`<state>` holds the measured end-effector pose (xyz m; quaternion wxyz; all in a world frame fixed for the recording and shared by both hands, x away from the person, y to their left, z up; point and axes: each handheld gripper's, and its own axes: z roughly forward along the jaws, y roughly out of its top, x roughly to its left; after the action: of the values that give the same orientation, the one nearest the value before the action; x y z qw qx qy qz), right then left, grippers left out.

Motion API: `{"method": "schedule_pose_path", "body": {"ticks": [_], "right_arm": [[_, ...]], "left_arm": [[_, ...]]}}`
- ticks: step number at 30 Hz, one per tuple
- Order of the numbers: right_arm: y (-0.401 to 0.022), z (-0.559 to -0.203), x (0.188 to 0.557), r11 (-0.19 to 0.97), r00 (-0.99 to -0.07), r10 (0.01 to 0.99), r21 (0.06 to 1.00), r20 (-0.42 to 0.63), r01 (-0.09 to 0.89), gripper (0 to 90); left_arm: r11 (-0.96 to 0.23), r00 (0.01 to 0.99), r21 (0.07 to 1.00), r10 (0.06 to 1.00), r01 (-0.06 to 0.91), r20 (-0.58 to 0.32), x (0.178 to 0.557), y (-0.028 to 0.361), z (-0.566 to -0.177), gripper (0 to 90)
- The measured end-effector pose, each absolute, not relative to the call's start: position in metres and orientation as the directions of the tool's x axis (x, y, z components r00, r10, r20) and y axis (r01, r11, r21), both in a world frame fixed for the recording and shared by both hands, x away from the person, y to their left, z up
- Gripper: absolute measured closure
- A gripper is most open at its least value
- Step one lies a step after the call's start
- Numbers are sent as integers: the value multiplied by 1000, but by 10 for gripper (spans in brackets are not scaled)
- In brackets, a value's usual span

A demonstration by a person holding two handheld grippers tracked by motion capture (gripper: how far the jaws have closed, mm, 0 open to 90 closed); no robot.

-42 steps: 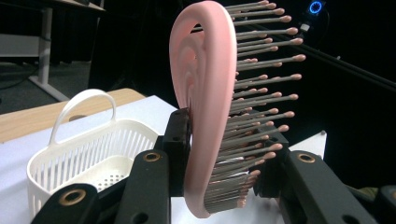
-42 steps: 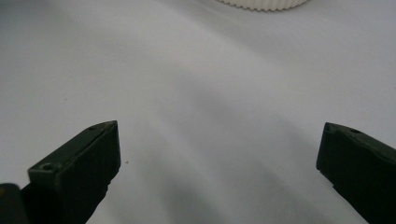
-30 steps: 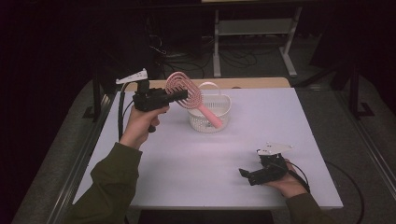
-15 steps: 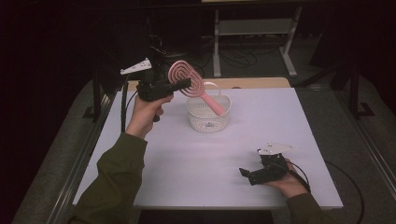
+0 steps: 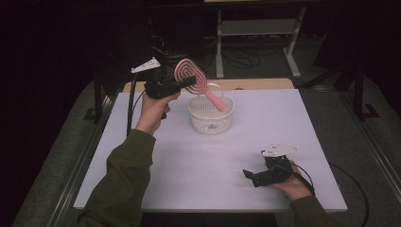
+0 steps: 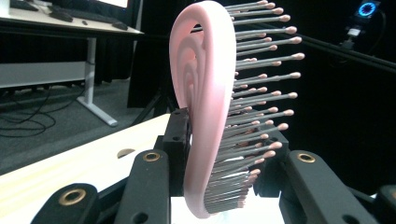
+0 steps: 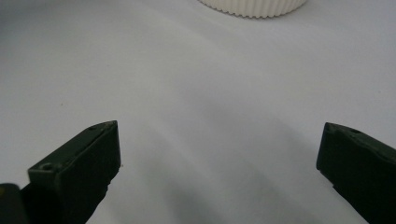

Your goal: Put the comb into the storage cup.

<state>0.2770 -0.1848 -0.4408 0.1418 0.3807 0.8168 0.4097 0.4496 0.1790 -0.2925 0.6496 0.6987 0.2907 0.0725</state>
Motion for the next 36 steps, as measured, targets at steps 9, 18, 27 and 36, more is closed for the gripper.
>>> {"method": "schedule_pose_path", "body": {"ticks": [9,18,27,36], "right_arm": [[-185,-441,277,372,-669,739,779,81,505,0],[-186,-440,276,370,-669,739,781,80,503,0],[-186,-440,277,369,-669,739,781,82,504,0],[-186,-440,276,369,-669,738,781,83,504,0]], "left_arm": [[-6,805,943,523,333,-281,459,170,-304,649],[-21,784,931,547,363,-293,463,161,-321,649],[-29,764,919,567,394,-309,465,155,-339,649],[-30,751,911,577,411,-320,465,147,-353,649]]}}
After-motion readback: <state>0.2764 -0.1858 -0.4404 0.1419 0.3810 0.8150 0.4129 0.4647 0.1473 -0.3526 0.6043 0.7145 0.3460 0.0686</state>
